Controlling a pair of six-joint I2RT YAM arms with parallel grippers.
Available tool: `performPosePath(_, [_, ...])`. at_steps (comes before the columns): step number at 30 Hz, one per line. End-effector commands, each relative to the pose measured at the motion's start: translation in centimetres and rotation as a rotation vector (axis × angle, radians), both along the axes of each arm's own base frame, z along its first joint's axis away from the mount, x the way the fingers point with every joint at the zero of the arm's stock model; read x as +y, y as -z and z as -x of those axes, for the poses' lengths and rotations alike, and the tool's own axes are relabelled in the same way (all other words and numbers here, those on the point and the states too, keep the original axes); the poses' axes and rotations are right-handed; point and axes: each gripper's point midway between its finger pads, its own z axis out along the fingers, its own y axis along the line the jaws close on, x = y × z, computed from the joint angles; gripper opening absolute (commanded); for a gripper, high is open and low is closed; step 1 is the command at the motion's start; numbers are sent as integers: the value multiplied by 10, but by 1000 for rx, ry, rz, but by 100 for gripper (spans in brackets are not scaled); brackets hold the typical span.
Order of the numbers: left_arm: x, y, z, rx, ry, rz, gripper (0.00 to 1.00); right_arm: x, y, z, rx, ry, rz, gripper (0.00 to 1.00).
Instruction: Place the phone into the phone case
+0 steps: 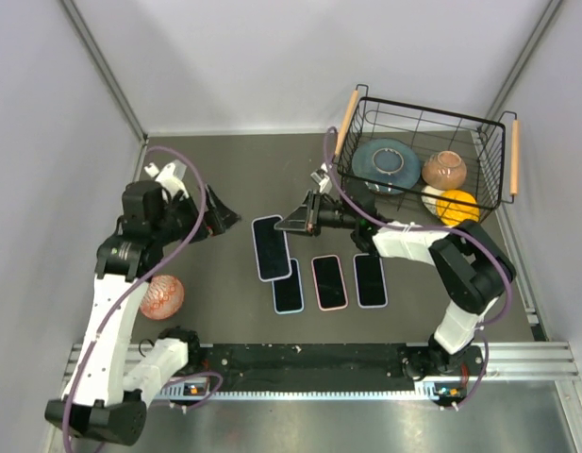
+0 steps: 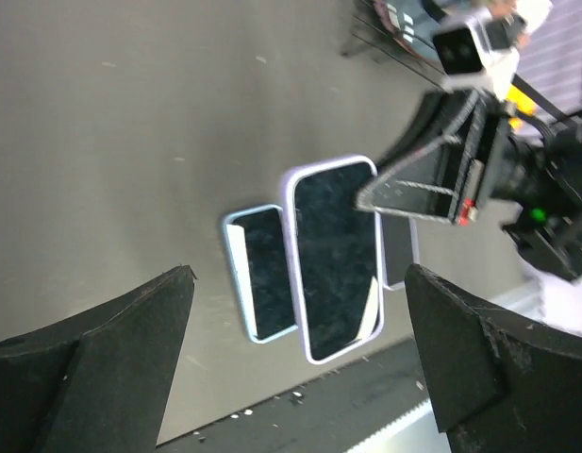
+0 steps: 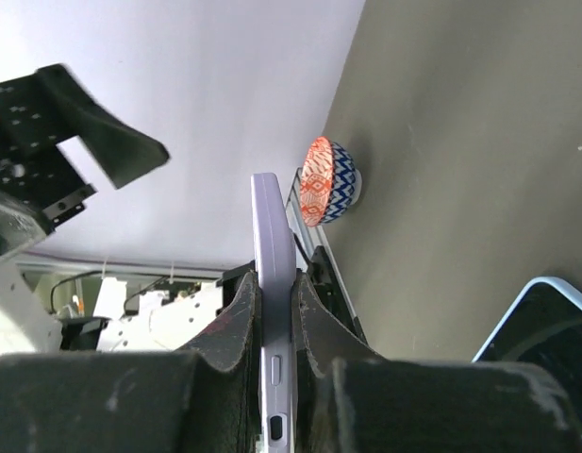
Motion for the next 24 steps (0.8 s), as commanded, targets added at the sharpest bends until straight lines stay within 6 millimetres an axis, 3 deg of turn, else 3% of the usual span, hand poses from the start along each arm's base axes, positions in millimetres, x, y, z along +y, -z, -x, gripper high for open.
performPosePath(1, [56, -10, 10, -66, -250, -205, 99, 23, -18, 10, -58, 26, -62, 0])
performPosePath(5, [68, -25, 17, -146, -318, -215, 99, 54, 14, 9, -7, 74, 12, 0])
performPosePath(6, [69, -25, 20, -154, -323, -212, 99, 64, 33, 15, 22, 61, 52, 0])
performPosePath(11, [66, -22, 25, -168, -307, -198, 99, 87, 69, 21, 58, 61, 131, 0])
performPosePath(15, [66, -17, 25, -161, -300, -203, 99, 93, 94, 28, 71, 69, 190, 1])
performPosePath(20, [63, -16, 22, -159, -292, -192, 99, 87, 124, 30, 69, 114, 283, 1])
performPosePath(24, [64, -14, 22, -157, -294, -198, 99, 85, 138, 29, 78, 110, 327, 13])
